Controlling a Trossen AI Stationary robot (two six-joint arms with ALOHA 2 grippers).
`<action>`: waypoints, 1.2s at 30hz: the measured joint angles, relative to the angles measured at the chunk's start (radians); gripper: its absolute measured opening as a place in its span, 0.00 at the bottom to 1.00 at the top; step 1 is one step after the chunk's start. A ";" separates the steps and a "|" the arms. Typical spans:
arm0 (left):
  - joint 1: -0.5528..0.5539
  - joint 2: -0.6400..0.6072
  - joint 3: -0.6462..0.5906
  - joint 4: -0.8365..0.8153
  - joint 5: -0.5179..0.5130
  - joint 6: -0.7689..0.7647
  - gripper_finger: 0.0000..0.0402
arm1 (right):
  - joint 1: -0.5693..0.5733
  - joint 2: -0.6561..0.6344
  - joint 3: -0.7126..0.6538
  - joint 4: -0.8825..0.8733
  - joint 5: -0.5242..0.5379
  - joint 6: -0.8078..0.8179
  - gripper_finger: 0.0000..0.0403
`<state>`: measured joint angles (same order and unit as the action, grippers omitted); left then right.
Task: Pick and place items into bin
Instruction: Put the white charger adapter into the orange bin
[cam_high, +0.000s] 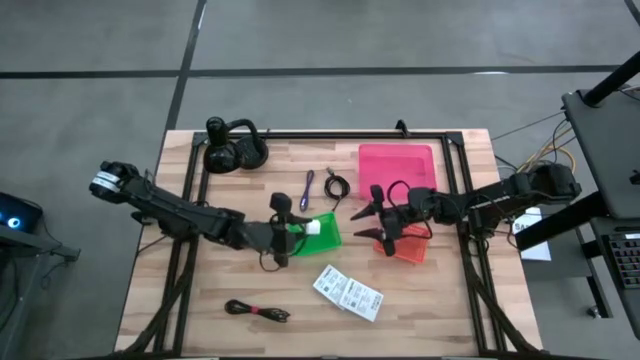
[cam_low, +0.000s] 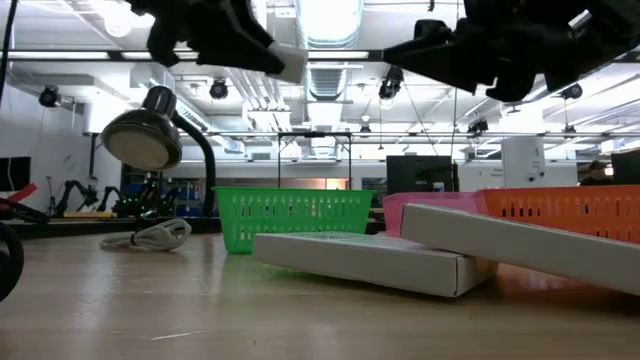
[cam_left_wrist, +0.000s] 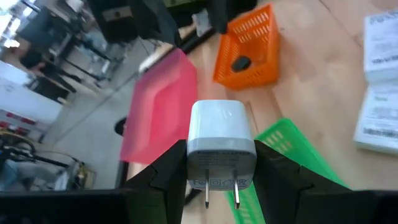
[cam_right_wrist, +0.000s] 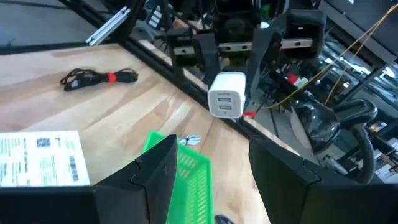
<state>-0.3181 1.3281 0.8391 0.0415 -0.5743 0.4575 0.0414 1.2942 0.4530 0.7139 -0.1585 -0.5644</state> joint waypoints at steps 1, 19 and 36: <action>0.007 0.003 -0.006 0.026 0.001 0.019 0.33 | 0.000 0.000 0.001 0.003 0.000 0.003 0.46; 0.090 0.163 -0.040 0.444 0.084 0.230 0.33 | 0.001 0.000 0.010 0.026 0.003 -0.023 0.46; 0.107 0.277 -0.003 0.649 0.107 0.231 0.33 | 0.001 0.000 0.009 0.019 0.108 -0.069 0.46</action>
<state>-0.2108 1.6049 0.8365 0.6902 -0.4677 0.6884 0.0427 1.2942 0.4622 0.7330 -0.0505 -0.6334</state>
